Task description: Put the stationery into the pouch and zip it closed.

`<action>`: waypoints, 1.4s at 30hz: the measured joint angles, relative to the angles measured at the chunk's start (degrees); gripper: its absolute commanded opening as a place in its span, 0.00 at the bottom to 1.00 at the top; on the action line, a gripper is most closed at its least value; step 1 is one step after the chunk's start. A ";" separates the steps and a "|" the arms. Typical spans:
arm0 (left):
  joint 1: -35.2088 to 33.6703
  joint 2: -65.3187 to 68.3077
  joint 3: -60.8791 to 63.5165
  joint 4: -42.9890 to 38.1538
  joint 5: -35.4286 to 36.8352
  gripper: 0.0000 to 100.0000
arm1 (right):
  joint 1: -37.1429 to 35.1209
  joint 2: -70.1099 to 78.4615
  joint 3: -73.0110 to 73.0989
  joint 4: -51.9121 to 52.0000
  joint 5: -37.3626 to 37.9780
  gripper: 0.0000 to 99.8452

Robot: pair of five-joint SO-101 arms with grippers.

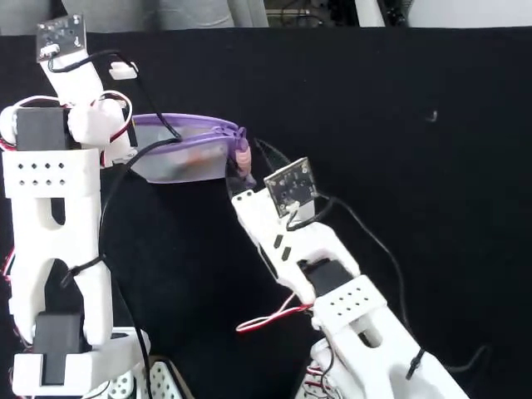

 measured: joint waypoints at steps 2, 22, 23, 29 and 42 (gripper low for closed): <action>0.00 0.00 0.00 0.00 0.00 0.03 | 0.00 0.00 0.00 0.00 0.00 0.11; -0.09 0.00 0.00 0.00 0.00 0.03 | 0.35 -9.67 -5.19 16.53 0.00 0.01; -0.09 0.00 0.00 0.00 0.00 0.03 | 0.35 -11.87 -6.24 19.34 0.00 0.01; -0.09 0.00 -0.44 0.00 0.00 0.22 | 0.26 -21.36 -14.59 34.81 0.18 0.01; -0.35 -4.04 -15.12 3.96 -0.35 0.29 | -3.16 -22.07 -20.66 38.07 0.18 0.01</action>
